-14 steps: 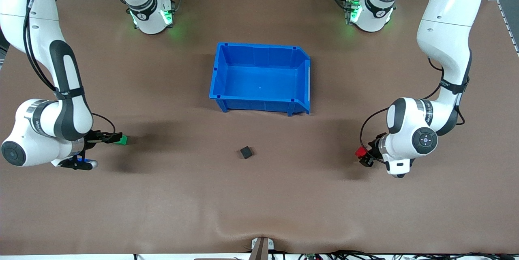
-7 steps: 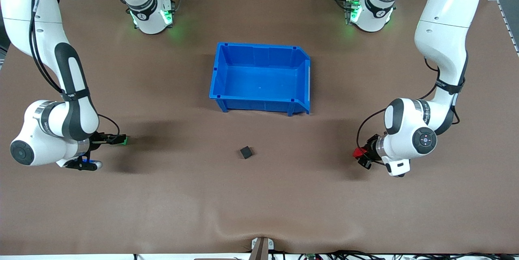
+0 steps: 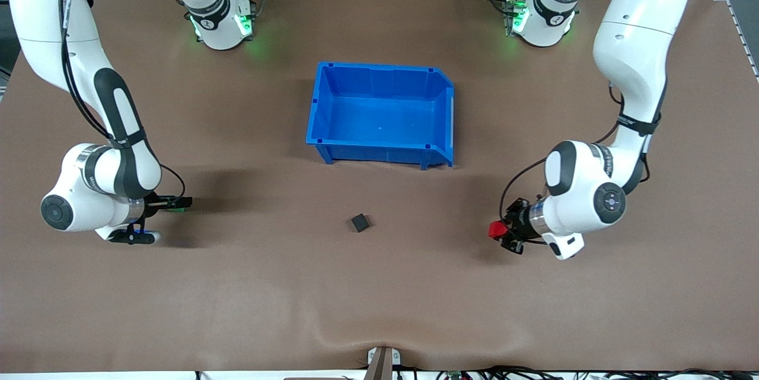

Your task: Attach green and red cubes to black cube

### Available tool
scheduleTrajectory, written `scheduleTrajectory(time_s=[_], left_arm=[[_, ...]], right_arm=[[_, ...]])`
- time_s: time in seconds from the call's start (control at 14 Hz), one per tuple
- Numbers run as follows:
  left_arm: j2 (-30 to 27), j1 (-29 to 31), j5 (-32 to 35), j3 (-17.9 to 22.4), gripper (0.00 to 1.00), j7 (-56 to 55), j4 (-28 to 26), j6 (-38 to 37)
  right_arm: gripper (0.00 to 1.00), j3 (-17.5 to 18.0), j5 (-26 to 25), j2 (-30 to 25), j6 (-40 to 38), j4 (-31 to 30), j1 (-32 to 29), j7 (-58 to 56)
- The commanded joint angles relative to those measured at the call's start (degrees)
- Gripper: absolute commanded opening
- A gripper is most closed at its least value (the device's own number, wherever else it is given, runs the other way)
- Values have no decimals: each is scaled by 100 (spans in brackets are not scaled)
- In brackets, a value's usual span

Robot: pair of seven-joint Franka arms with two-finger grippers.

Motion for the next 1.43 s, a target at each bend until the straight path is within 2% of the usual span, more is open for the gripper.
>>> scheduleTrajectory(time_s=[0.0, 0.21, 0.5, 0.57, 0.71, 0.93, 1.36], left_arm=[[187, -322, -112, 34, 0, -918, 440, 9], [371, -621, -156, 34, 0, -1789, 801, 175], [538, -1157, -235, 34, 0, -3273, 1003, 772], [652, -1263, -244, 25, 0, -3582, 1178, 878], [793, -1526, -253, 34, 0, -4345, 1425, 1001], [925, -1816, -244, 34, 0, -5068, 1505, 1213], [1233, -2125, -244, 43, 0, -5624, 1496, 1204]], right_arm=[[100, 11, 68, -94, 150, -175, -11, -111], [100, 11, 68, -86, 151, -166, -10, -94], [8, 11, 77, -77, 142, -131, -19, -41], [0, 11, 86, -77, 142, -105, -11, -32], [0, 20, 86, -77, 133, 1, -19, -32], [0, 29, 42, -112, 89, 193, 7, -163], [0, 47, 59, -94, 89, 861, 226, -2524]])
